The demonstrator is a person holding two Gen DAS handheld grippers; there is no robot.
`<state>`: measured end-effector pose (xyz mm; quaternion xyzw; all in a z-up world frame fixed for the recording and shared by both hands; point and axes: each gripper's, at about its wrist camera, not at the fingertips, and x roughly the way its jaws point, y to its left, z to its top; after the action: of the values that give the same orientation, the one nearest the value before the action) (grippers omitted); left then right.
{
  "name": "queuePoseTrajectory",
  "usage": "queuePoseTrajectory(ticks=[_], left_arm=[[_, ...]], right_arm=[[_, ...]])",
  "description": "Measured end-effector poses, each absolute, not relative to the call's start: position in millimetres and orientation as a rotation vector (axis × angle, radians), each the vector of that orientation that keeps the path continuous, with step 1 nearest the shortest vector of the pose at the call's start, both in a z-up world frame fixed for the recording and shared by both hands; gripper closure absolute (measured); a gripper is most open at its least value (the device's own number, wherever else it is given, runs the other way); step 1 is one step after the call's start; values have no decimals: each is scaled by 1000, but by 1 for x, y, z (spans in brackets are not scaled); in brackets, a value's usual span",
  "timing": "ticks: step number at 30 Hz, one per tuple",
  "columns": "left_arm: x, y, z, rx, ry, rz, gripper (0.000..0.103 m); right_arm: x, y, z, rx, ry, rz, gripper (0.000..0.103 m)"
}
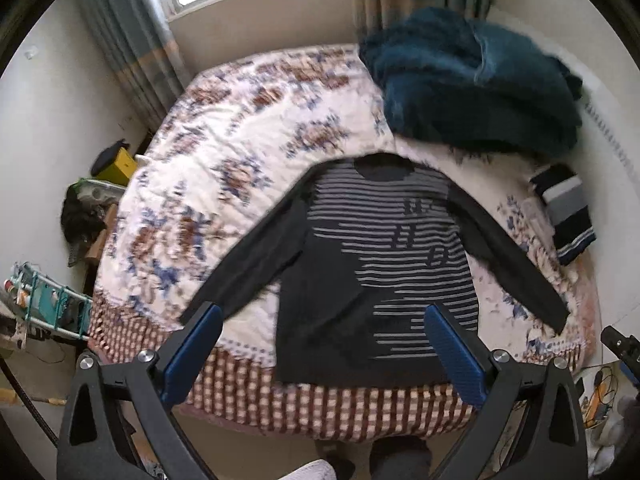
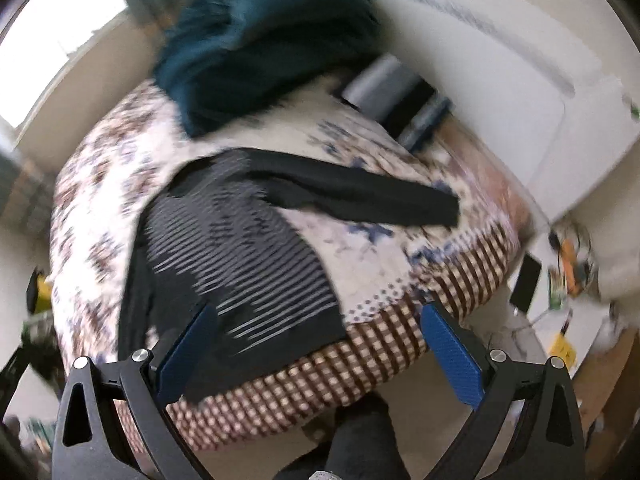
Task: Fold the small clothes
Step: 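Grasp the sweater hem with both tools and fold it up toward the collar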
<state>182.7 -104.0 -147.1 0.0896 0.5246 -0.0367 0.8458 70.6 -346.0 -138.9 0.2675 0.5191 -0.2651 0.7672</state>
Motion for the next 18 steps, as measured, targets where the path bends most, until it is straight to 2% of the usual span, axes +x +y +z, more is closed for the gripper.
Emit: queuePoseTrajectory(ticks=[9,15,18], left_arm=[[265,-211,-299,291,1303,-42,0],[304,-255,-422,339,1445,-10,0],[319,-266,-473,352,1490,17,0]], right_arm=[[97,-536,-365,991,1190,-715,0],[60,-616,-481,1306,1090,-908,0],[38,-639,-516,1392,1027,-997,0]])
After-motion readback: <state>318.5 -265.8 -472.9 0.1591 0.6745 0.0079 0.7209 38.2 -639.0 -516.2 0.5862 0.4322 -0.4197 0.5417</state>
